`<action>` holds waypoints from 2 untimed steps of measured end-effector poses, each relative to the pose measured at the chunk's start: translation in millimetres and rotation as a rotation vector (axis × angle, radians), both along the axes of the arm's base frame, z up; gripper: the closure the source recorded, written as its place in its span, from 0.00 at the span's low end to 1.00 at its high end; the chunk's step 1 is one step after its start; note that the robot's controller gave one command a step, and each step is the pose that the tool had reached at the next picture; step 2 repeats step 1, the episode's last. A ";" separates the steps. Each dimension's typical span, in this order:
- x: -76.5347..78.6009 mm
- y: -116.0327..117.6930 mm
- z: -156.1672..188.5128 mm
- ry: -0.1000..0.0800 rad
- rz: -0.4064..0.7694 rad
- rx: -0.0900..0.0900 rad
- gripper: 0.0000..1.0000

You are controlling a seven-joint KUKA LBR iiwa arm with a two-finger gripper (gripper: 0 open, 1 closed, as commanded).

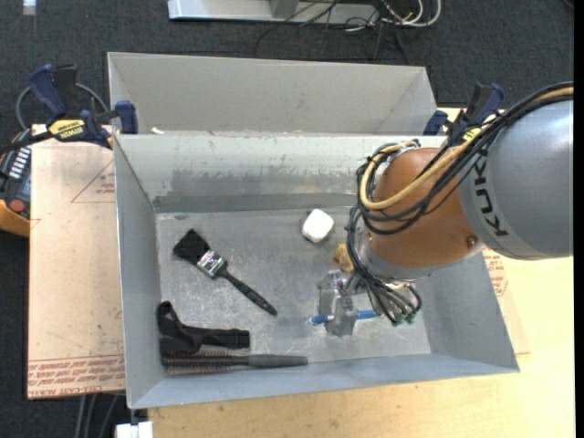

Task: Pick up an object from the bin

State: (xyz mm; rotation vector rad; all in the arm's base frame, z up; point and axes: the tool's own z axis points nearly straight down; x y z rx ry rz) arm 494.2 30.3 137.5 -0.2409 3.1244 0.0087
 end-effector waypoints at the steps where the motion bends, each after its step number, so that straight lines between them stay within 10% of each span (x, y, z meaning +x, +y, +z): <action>1: 0.2 0.1 13.5 -0.001 0.000 0.000 1.00; 2: 0.2 0.1 13.5 -0.001 0.000 0.000 1.00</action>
Offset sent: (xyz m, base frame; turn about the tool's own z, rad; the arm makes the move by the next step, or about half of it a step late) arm -0.0001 0.0001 0.0230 0.0000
